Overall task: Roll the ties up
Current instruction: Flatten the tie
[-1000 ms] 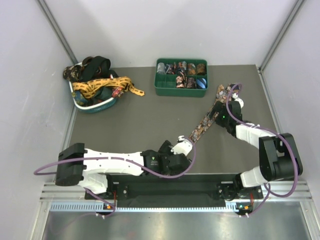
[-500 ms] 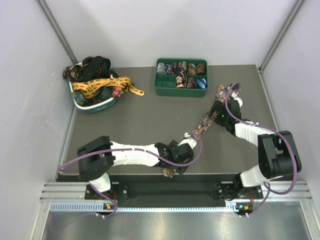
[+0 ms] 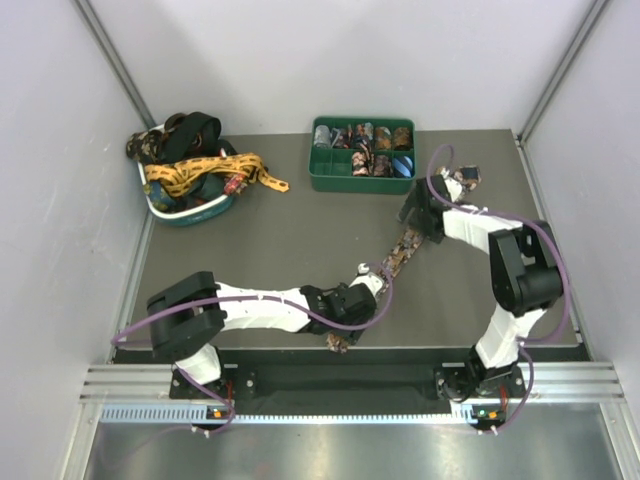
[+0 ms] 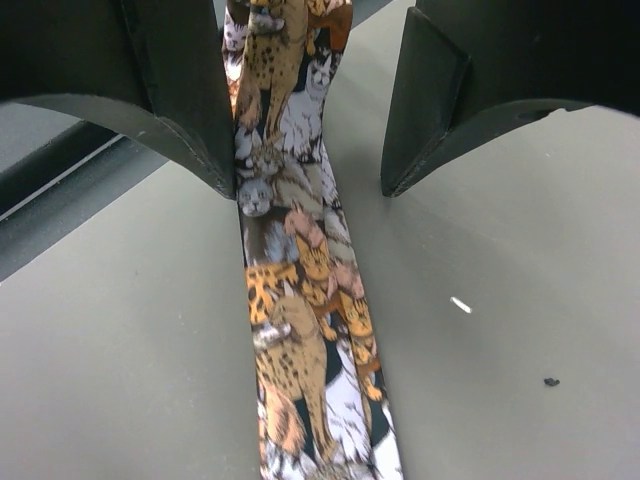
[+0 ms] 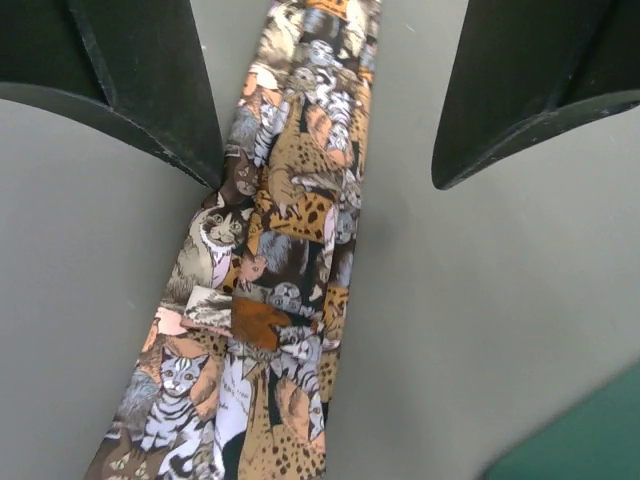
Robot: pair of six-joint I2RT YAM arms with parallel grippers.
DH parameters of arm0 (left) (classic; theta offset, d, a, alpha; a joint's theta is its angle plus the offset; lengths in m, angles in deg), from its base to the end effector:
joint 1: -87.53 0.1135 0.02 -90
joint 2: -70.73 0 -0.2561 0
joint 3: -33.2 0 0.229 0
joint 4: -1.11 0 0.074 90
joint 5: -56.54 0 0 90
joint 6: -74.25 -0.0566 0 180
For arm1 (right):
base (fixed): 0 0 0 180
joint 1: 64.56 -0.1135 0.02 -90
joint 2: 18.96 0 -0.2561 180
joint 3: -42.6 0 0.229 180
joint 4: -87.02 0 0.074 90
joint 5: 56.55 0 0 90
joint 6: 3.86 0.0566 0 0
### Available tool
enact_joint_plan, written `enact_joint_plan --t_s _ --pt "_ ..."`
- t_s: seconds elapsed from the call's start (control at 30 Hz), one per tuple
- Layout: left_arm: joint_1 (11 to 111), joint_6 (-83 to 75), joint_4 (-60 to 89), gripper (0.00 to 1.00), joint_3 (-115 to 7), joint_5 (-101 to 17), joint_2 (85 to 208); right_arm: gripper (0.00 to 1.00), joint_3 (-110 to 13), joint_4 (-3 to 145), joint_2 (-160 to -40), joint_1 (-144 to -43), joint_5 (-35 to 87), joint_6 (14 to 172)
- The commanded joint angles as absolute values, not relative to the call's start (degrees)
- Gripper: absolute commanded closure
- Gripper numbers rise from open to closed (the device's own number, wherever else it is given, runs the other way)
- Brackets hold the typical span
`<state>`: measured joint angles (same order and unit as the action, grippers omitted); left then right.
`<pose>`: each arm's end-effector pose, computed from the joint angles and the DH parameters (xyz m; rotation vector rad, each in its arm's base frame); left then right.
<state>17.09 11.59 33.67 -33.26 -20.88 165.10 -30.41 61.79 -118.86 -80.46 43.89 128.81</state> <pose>0.1139 -0.2838 0.1492 0.8922 2.4665 -0.3306 0.3374 0.0854 0.1599 0.6473 2.3858 0.2179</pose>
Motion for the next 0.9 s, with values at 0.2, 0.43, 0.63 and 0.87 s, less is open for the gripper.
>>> enact_joint_plan --t_s 0.2,0.43,0.63,0.87 --pt "17.0 9.3 33.7 0.37 -29.7 -20.8 164.4 0.35 -46.0 43.5 -129.3 -81.5 54.3 131.3" --pt "24.1 9.7 35.5 0.40 -30.8 -18.8 167.1 0.48 -53.6 39.3 -135.8 -79.9 56.7 129.1" --pt "26.4 5.6 35.9 0.41 -36.5 -15.5 171.5 0.54 -59.9 39.2 -141.8 -76.1 52.9 127.4" --pt "28.5 0.3 33.8 0.42 -45.8 -15.3 179.1 0.50 -67.7 38.9 -145.2 -70.8 49.1 127.5"
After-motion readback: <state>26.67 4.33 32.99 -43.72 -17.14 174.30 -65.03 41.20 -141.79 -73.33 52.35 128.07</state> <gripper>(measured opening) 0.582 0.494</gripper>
